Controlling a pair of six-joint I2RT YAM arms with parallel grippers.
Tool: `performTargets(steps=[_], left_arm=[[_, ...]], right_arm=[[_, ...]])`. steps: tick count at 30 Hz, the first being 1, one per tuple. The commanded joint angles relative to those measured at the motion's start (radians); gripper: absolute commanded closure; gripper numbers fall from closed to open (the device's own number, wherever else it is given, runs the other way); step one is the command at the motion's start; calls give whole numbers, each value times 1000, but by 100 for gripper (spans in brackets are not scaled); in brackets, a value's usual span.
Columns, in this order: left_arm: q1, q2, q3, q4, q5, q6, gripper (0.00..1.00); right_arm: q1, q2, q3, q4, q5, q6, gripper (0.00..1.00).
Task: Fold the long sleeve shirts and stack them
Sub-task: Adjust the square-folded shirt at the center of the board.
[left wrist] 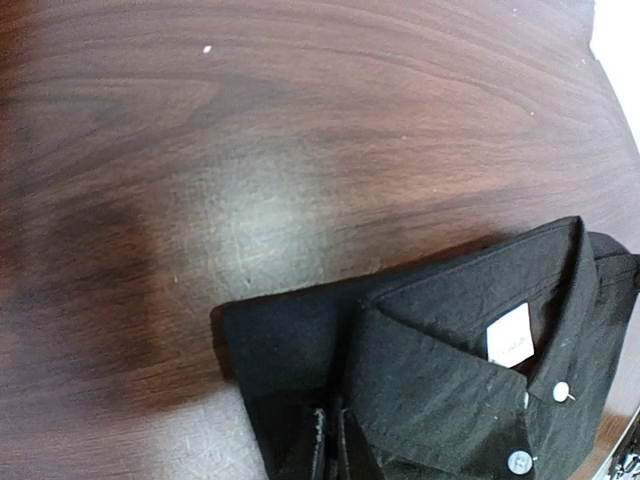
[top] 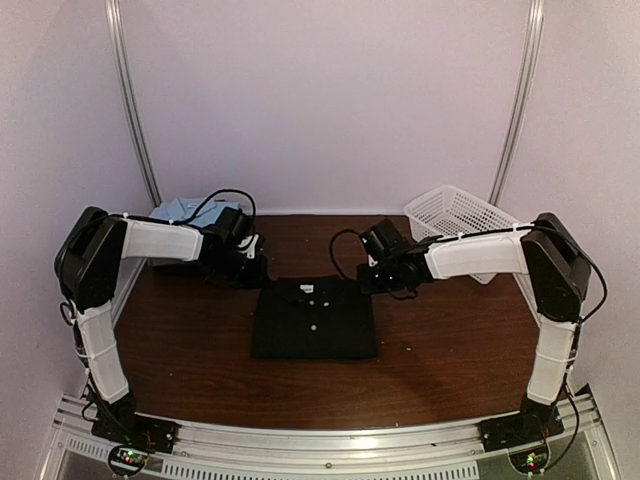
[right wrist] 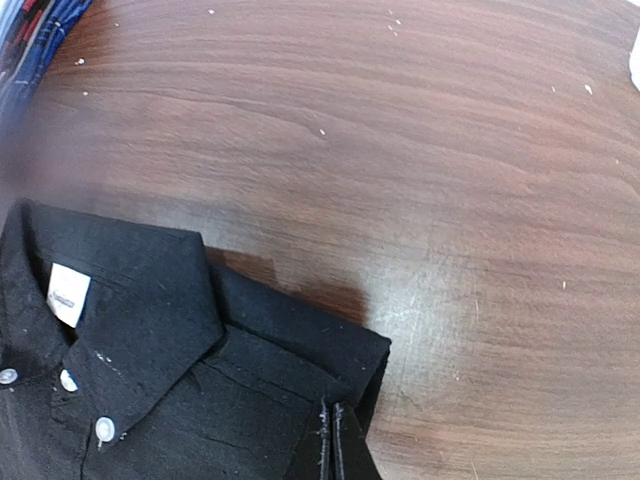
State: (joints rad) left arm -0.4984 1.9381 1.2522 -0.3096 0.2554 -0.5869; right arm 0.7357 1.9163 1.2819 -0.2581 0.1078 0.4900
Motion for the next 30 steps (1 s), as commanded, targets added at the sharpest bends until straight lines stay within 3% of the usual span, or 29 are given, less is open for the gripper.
performTargets(steps=[1,10,20,27,30], left_arm=[[-5,-38,-2,79,13,24,94],[-3,20,-9,97,-21,34,92],[-1,66,47,71,-59,52,75],[14,58,110,2,-121,86,57],[18,39,128,-23,-138,101,51]], right_arm=[[5,-26,-34,-4,51,20,100],[-15,-6,-75,12,60,42,100],[-21,11,-90,29,34,45,100],[-21,-49,-63,-22,52,30,71],[-16,-92,-53,-40,48,28,67]])
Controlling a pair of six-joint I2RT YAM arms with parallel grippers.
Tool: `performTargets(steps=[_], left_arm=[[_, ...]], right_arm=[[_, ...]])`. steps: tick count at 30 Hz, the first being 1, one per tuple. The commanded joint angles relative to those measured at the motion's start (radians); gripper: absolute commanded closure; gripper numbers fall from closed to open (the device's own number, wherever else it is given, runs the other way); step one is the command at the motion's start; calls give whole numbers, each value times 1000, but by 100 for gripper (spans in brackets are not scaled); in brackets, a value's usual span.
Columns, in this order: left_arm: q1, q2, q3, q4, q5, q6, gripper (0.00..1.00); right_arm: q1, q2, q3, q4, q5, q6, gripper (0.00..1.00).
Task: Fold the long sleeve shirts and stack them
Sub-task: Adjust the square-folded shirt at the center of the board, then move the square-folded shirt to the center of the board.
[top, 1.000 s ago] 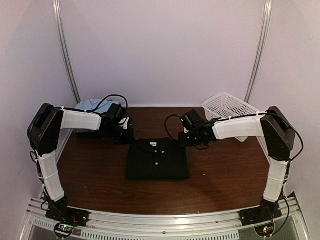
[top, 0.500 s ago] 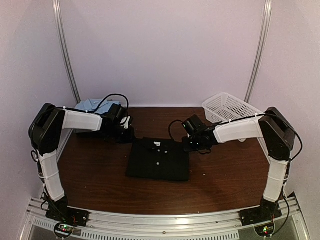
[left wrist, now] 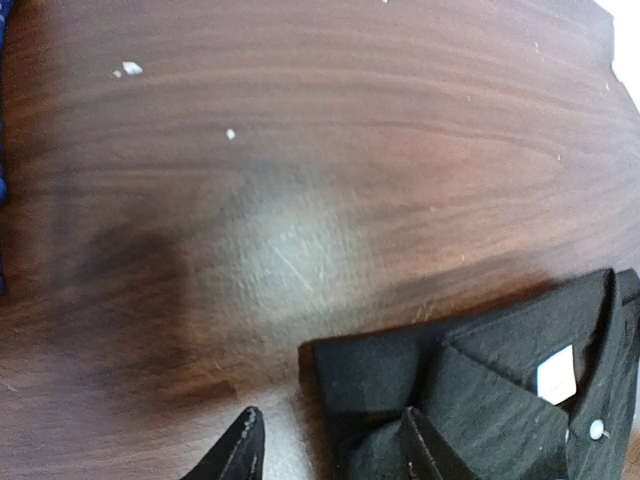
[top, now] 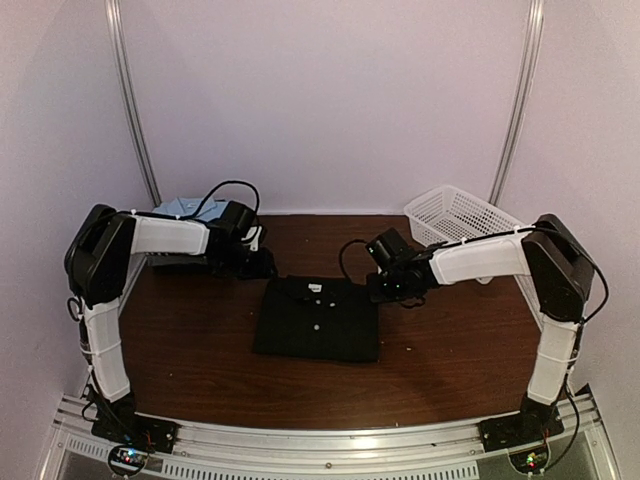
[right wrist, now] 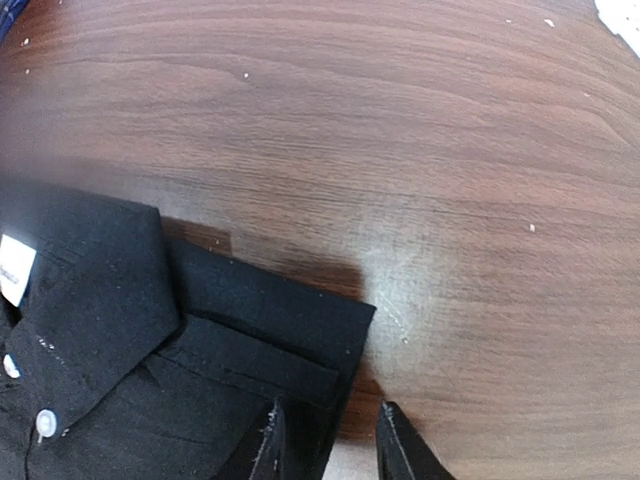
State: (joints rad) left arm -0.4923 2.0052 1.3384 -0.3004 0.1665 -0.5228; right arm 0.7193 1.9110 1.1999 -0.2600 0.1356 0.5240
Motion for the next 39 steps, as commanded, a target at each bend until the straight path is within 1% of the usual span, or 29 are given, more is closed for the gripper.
performTargets(steps=[1,6,10,15,22,26,32,39], left_arm=[[11,-41,43,-37,-52,40,49],[12,-113,5,-40,-55,35,48],[12,-192,-53,-34,-40,13,48],[14,-292,-142,-23,-40,-28,48],[38,-431,-276,-1,-41,-79,49],[47,-475,-335,7,-31,-87,49],[47,-491,-383,26,-20,-100,49],[47,-483,-389,32,-16,-107,50]], right_arm=[[6,-100,33,-44,19,-6,66],[66,-122,84,-59,6,-1,65],[129,-87,136,-26,-34,18,66],[185,12,208,87,-178,60,65],[206,148,262,204,-342,129,66],[205,181,229,257,-396,166,66],[184,209,131,347,-424,207,66],[124,155,-24,404,-421,214,67]])
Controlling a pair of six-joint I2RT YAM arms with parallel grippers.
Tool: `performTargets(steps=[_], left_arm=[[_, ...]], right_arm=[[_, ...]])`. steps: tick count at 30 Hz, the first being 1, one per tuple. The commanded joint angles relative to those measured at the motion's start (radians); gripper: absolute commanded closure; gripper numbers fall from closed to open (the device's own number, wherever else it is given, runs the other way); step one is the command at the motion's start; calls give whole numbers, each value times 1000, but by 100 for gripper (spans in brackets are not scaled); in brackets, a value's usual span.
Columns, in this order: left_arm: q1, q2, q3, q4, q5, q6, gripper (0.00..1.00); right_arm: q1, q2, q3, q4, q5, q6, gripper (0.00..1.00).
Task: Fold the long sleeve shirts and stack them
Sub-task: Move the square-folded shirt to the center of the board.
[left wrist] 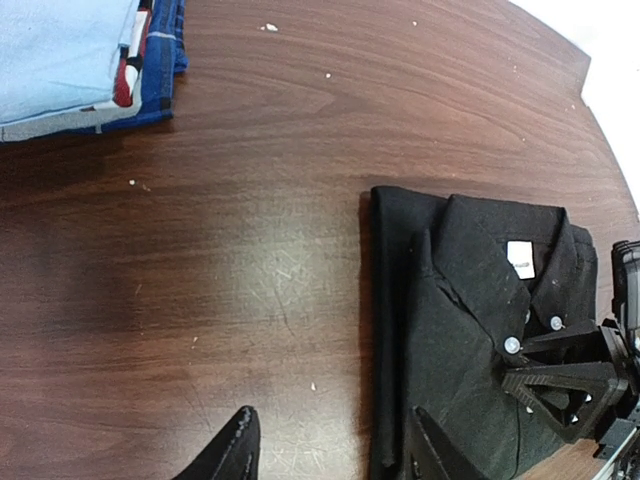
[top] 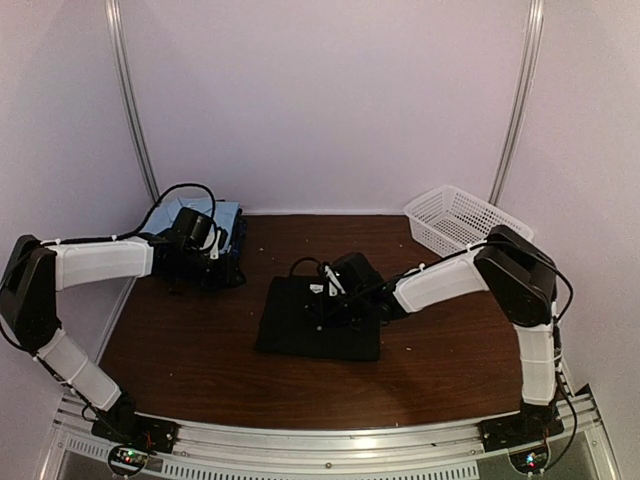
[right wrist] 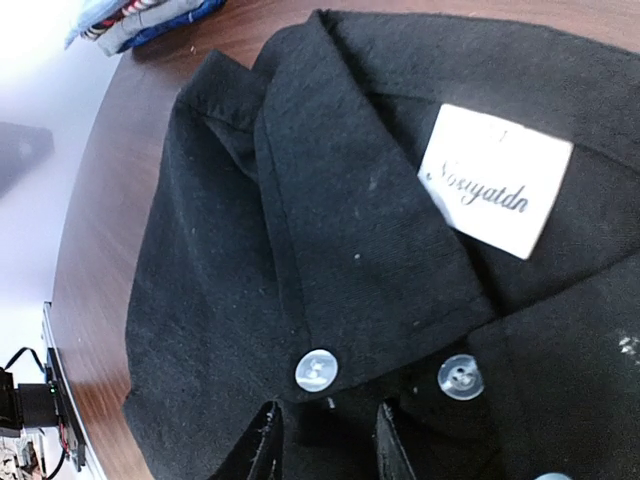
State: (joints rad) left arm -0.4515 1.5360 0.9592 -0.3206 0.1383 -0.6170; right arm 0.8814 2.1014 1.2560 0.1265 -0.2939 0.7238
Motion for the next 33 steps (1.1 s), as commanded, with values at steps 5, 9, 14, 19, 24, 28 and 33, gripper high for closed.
performTargets(steps=[5,9,14,19,24,28,33], left_arm=[[7,-9,-16,63,8,-26,50],[7,-2,-24,79,5,-45,50],[9,7,-38,101,2,-71,50],[14,12,-51,127,8,-106,49],[14,13,-56,141,5,-122,50],[18,11,-62,136,-32,-132,49],[69,-15,-106,190,-116,-223,54]], right_arm=[[-94,-118,-197,28,19,-3,67],[-157,-189,-295,32,27,-22,67],[-232,-280,-417,22,30,-63,67],[-254,-357,-438,-37,62,-109,67],[-231,-403,-390,-84,65,-118,67],[-195,-423,-321,-130,83,-126,67],[-164,-469,-255,-160,104,-118,67]])
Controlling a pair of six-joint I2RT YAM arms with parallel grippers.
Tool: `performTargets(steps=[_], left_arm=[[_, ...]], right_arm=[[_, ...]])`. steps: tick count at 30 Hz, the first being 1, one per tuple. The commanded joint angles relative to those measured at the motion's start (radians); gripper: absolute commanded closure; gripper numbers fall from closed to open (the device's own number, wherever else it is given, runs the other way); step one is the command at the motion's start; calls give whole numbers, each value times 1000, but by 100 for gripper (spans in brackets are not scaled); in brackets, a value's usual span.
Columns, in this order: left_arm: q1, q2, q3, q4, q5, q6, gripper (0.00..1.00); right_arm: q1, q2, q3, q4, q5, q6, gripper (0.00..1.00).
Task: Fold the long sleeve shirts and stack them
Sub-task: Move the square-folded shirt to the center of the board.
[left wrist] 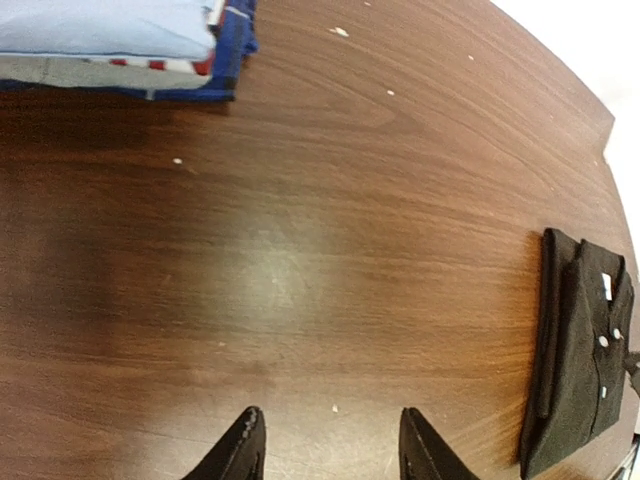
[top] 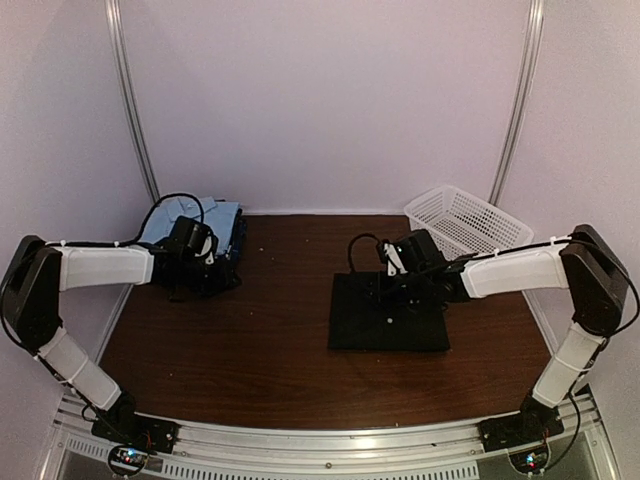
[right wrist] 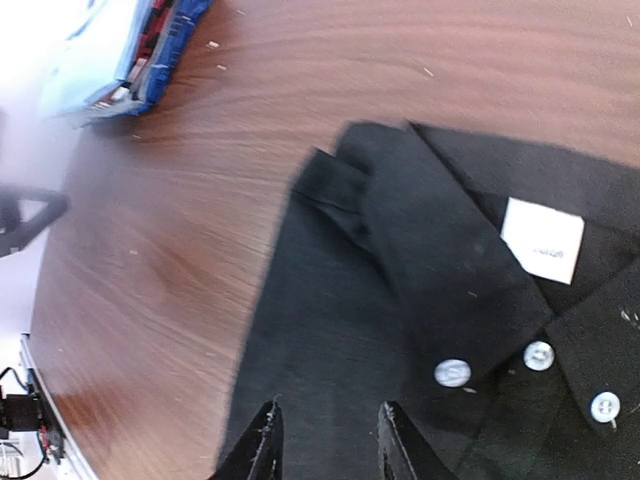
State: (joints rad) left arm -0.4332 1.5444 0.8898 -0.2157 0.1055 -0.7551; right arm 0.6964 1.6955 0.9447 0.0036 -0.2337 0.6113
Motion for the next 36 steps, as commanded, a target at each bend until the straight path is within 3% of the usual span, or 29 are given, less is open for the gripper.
performTargets(steps=[1,6,15,24,36], left_arm=[[60,-27,-40,107,-119,-106,54],[71,40,-2,189,-202,-139,54],[65,261,174,170,-276,-104,55],[3,451,383,18,-430,-47,56],[-25,613,609,-135,-611,124,62]], right_arm=[[25,-79,61,-36,58,0,67],[35,-180,51,-7,125,16,59],[34,-384,19,-26,215,-19,49],[33,-629,-52,7,302,-68,39],[34,-747,-88,28,333,-58,39]])
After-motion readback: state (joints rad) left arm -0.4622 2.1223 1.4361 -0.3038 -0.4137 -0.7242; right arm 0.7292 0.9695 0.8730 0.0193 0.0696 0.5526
